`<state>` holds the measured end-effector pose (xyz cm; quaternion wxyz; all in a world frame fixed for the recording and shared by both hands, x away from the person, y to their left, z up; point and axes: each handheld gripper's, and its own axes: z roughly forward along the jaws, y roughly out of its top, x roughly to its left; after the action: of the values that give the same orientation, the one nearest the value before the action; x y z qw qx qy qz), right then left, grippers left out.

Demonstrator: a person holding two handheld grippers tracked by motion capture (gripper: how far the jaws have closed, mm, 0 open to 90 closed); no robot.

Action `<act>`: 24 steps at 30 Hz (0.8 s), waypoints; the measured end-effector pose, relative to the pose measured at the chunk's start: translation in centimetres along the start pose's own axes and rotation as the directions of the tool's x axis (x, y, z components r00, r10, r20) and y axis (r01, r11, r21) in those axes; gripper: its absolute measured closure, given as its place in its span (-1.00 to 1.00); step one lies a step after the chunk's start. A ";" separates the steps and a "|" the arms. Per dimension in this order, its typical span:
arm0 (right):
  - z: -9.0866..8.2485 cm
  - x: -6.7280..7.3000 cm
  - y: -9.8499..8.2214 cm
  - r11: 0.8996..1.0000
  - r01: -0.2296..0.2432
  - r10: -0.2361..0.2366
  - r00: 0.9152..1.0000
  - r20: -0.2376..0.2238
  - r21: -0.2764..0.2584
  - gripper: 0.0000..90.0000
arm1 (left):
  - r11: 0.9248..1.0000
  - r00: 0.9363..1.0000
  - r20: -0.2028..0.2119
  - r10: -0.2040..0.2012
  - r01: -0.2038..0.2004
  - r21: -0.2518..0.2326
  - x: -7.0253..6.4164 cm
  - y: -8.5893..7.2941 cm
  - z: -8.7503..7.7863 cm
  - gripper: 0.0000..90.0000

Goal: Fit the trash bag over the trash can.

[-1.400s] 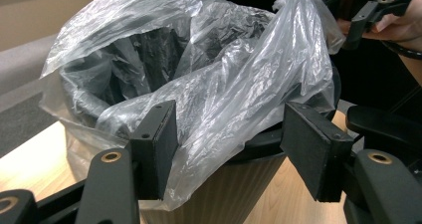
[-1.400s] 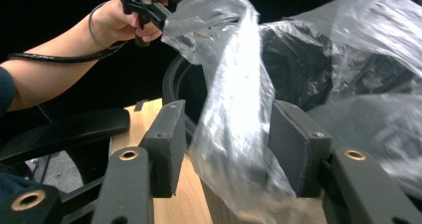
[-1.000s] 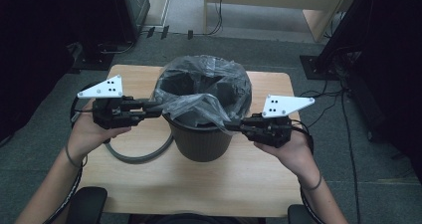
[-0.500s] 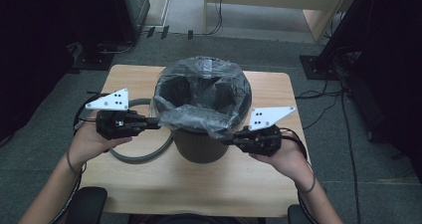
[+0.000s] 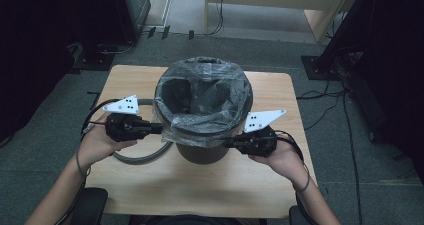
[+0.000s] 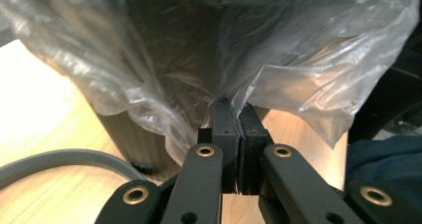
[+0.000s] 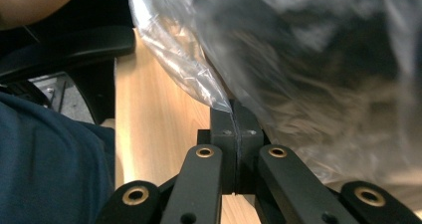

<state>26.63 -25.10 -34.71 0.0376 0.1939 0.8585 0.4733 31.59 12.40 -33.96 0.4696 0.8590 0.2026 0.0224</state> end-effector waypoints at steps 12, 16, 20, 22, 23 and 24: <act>-4.2 0.4 -0.1 0.995 0.035 -0.034 0.999 0.010 -0.092 0.39 | 0.996 0.999 0.037 -0.008 0.011 -0.091 -0.1 0.3 -3.1 0.34; -6.0 0.2 -0.1 0.988 0.032 -0.027 0.999 0.037 -0.149 0.33 | 0.992 1.000 0.019 -0.013 0.016 -0.124 0.2 0.4 -4.5 0.33; -7.2 -0.3 0.5 0.979 0.051 -0.030 0.993 0.110 -0.196 0.34 | 0.988 1.000 -0.024 -0.012 0.008 -0.156 0.9 1.3 -5.3 0.28; -7.4 -0.8 1.0 0.974 0.052 -0.022 0.991 0.136 -0.220 0.34 | 0.987 0.999 -0.040 -0.008 0.002 -0.162 1.4 1.9 -5.2 0.27; -7.5 -1.1 1.3 0.971 0.052 -0.018 0.989 0.146 -0.232 0.34 | 0.986 0.999 -0.039 -0.012 0.006 -0.166 1.6 2.1 -5.1 0.27; -7.5 -1.4 1.5 0.970 0.050 -0.013 0.988 0.152 -0.240 0.34 | 0.986 0.999 -0.042 -0.017 0.010 -0.168 1.8 2.3 -5.1 0.26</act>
<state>26.51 -30.88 -29.57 0.1326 0.2092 0.7919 0.5582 32.82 15.99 -29.52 0.5358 0.8144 0.2159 0.0546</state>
